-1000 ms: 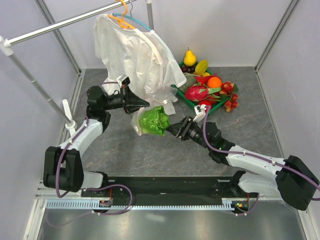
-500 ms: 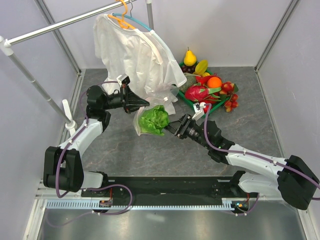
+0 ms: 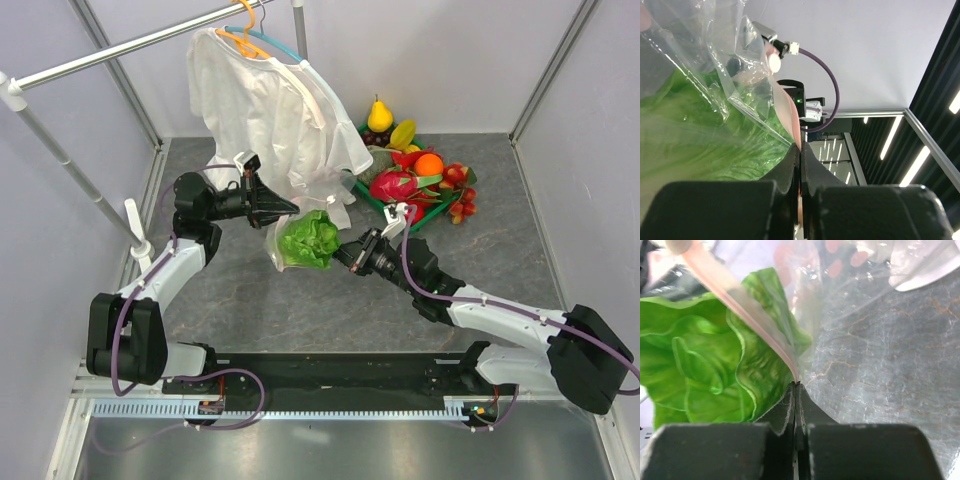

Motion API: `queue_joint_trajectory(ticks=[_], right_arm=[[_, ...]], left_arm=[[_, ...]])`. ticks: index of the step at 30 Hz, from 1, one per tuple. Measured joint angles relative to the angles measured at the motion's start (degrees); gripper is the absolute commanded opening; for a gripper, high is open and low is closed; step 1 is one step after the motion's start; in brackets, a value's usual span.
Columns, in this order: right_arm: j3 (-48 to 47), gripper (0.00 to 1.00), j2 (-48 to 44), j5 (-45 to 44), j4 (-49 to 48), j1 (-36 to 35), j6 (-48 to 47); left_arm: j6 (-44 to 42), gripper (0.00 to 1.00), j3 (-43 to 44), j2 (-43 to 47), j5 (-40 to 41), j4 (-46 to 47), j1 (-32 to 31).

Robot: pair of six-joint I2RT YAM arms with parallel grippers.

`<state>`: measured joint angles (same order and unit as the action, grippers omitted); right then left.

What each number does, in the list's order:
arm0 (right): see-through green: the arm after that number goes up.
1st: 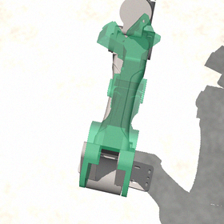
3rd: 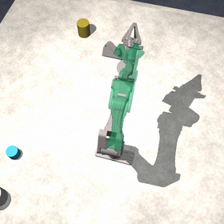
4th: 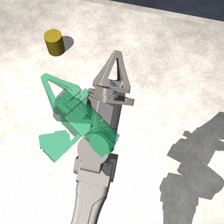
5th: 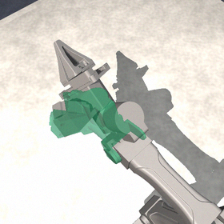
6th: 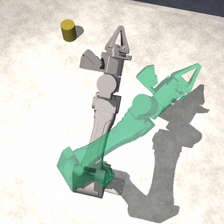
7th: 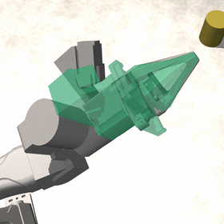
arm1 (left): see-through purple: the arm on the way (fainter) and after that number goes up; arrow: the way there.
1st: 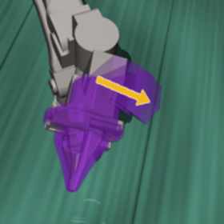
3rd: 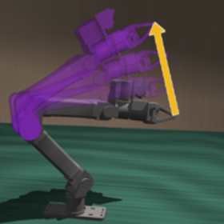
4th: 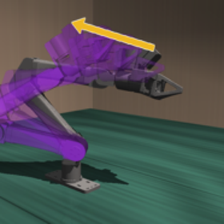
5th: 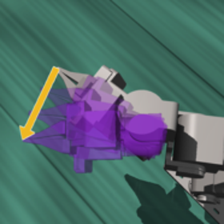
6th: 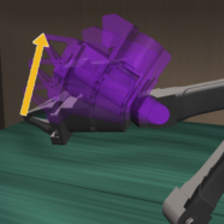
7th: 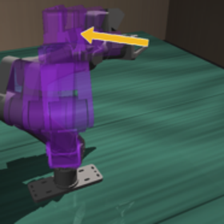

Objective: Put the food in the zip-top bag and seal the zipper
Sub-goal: Place the fake vegetable in the zipper food storage bag.

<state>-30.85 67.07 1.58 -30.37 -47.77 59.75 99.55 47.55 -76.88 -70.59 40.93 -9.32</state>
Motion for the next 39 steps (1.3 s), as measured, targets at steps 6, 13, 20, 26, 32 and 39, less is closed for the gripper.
queue_joint_trajectory(ticks=[6, 13, 20, 26, 32, 39], right_arm=[[-0.7, 0.00, -1.5, 3.0, 0.3, 1.1, -1.9], [-2.6, 0.00, -10.3, 8.0, 6.3, 1.2, -6.2], [-7.1, 0.00, -19.0, 14.5, 15.6, 1.7, -12.1], [-15.3, 0.00, -18.3, 18.4, 21.0, 1.9, -15.5], [-10.4, 0.35, -18.3, 17.6, 22.1, 1.9, -17.0], [-4.3, 0.73, -19.9, 20.4, 28.9, 2.0, -23.3]], left_arm=[[-1.1, 0.02, -1.3, 1.3, -0.4, -2.4, 0.2], [-24.6, 0.02, 8.1, 3.5, 2.0, -35.3, 1.3], [-60.2, 0.02, 28.1, 9.9, 16.1, -69.8, 0.2], [-77.6, 0.02, 31.7, 16.2, 23.2, -87.6, -5.6], [-74.8, 0.02, 25.0, 16.9, 14.6, -87.5, -4.4], [-48.6, 0.02, 8.1, 17.2, 4.1, -62.6, -1.2]])
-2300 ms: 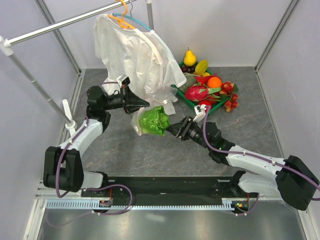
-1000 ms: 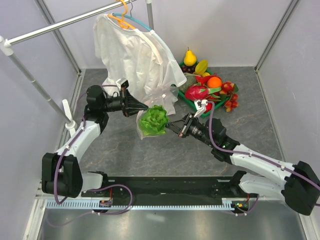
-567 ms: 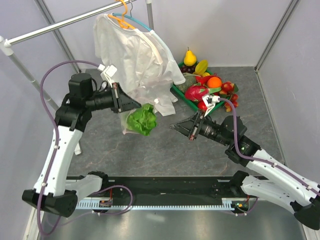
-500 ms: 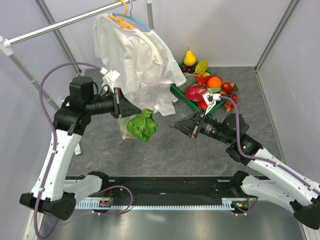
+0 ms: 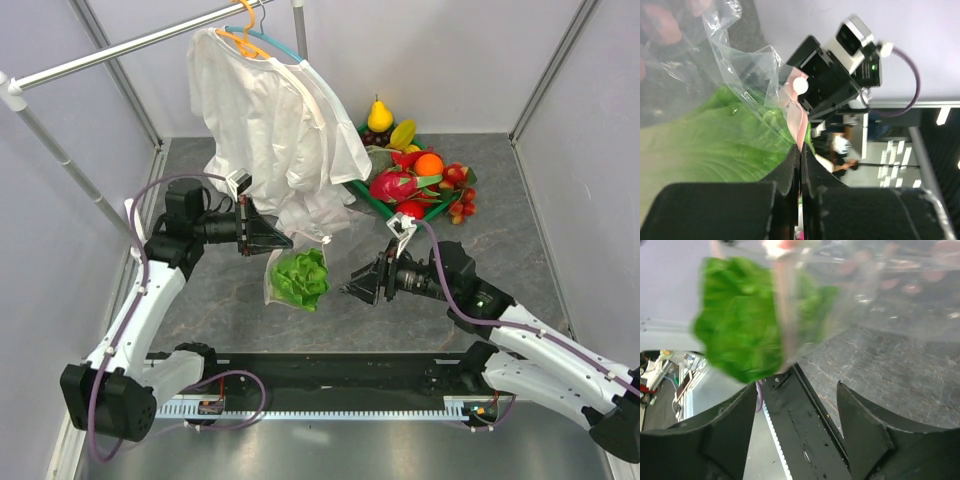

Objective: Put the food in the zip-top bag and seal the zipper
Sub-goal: Place the fake vegetable in the zipper food storage bag.

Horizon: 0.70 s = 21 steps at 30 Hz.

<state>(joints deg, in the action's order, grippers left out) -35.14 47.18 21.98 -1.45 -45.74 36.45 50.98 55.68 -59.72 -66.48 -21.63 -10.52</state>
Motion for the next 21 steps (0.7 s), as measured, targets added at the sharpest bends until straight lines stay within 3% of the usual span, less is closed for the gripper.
queue_joint_trajectory(ticks=[8, 10, 16, 21], right_arm=[[3.7, 0.67, -1.0, 1.6, -5.0, 0.0, 2.2], [7.1, 0.61, 1.0, 0.7, -8.4, 0.0, 5.0], [13.5, 0.43, 7.6, -1.6, -14.1, 0.2, 10.8], [13.7, 0.42, 11.5, -2.9, -22.8, 0.2, 14.5]], left_arm=[[26.6, 0.02, -13.7, -5.4, -3.1, 31.4, 2.6], [31.9, 0.02, -16.1, -7.8, -3.2, 37.8, 3.3], [40.8, 0.02, -18.1, -12.2, -3.2, 48.0, 5.0], [43.7, 0.02, -18.1, -12.4, -3.7, 52.2, 5.4]])
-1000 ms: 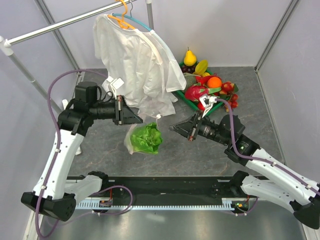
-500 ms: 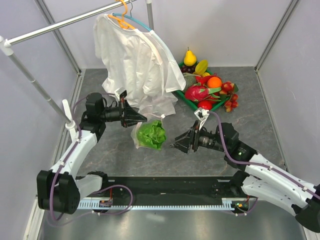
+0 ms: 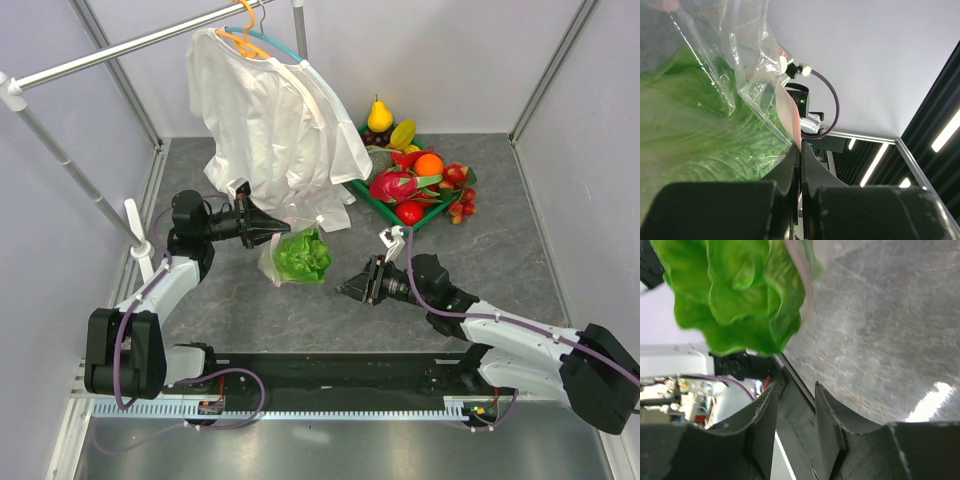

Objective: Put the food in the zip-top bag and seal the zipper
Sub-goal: Place the fake vegetable in the zipper food storage bag.

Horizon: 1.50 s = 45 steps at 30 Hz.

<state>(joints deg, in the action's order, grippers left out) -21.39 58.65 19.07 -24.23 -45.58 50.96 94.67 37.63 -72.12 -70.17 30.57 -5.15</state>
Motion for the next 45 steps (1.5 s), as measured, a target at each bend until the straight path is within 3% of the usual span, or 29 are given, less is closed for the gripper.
queue_joint_trajectory(ticks=[4, 13, 40, 43, 45], right_arm=[[0.0, 0.42, 4.1, -1.7, -6.8, 0.0, 3.6], [-1.4, 0.40, 7.5, -5.1, -12.1, 0.0, 5.4], [-9.7, 0.41, 13.7, -9.1, -12.6, -1.6, 6.9], [-10.5, 0.36, 14.4, -9.7, -12.6, -1.6, 6.9], [-11.1, 0.17, 14.7, -9.9, -12.7, -1.7, 6.9]], left_arm=[[1.0, 0.02, 0.3, -0.1, -0.6, 0.6, 0.2], [2.0, 0.02, 3.4, -0.3, -0.9, 1.3, 0.3], [3.1, 0.02, 8.6, 0.0, -2.4, 0.9, 0.3], [3.1, 0.02, 8.7, 0.2, -2.4, 0.8, 0.3], [3.1, 0.02, 8.7, 0.3, -2.4, 0.6, 0.3]])
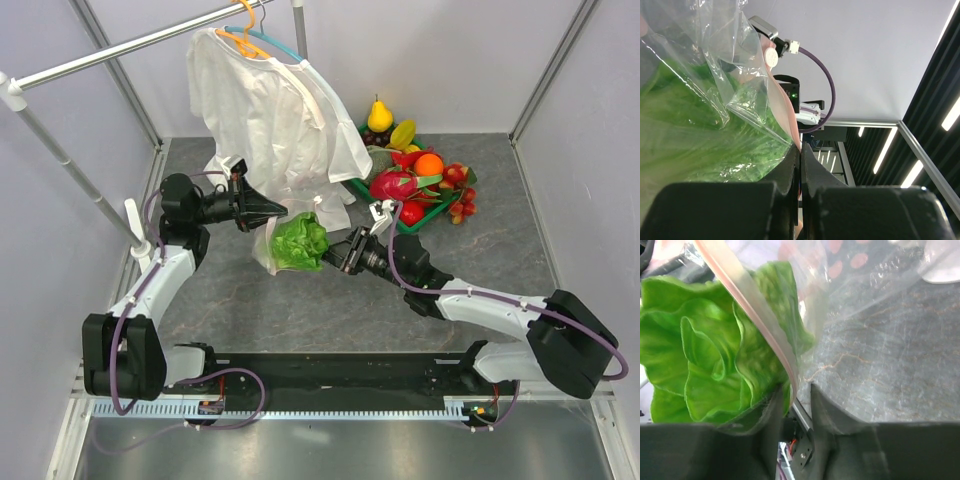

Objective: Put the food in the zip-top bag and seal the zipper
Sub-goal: Place the fake vegetable in the zipper food storage bag.

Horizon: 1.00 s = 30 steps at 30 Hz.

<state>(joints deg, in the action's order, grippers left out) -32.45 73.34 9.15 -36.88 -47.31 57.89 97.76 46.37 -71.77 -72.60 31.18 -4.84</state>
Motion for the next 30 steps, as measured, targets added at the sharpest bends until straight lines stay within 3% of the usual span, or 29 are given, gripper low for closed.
queue_joint_trajectory(ticks=[2, 8, 11, 16, 21, 26, 30], right_arm=[[-0.8, 0.00, 0.3, -0.1, -0.1, -0.1, -0.2], [-2.6, 0.00, 1.0, 0.3, -0.4, -0.1, -0.2], [-2.6, 0.00, -0.1, 2.6, 0.9, 0.5, 0.2], [-2.5, 0.00, -9.5, 6.5, 5.6, 1.1, 0.2], [-4.7, 0.00, -15.6, 10.3, 9.6, 1.0, -0.9], [-10.1, 0.00, -16.2, 13.5, 17.1, 1.4, -2.4], [-12.3, 0.00, -16.9, 15.0, 21.0, 1.5, -3.1]], left_arm=[[0.0, 0.02, 0.0, 0.3, 0.0, -0.3, 0.0], [-0.3, 0.02, 0.2, 0.8, -0.1, -2.0, 0.0], [-5.5, 0.02, 1.2, 1.9, -0.3, -10.1, 0.3], [-27.8, 0.02, 11.4, 2.1, 1.1, -37.0, 1.0], [-53.8, 0.02, 27.5, 3.3, 12.4, -61.8, -0.8], [-73.4, 0.02, 35.8, 7.6, 26.0, -76.7, -7.6], [-83.3, 0.02, 32.7, 13.1, 34.8, -82.2, -14.4]])
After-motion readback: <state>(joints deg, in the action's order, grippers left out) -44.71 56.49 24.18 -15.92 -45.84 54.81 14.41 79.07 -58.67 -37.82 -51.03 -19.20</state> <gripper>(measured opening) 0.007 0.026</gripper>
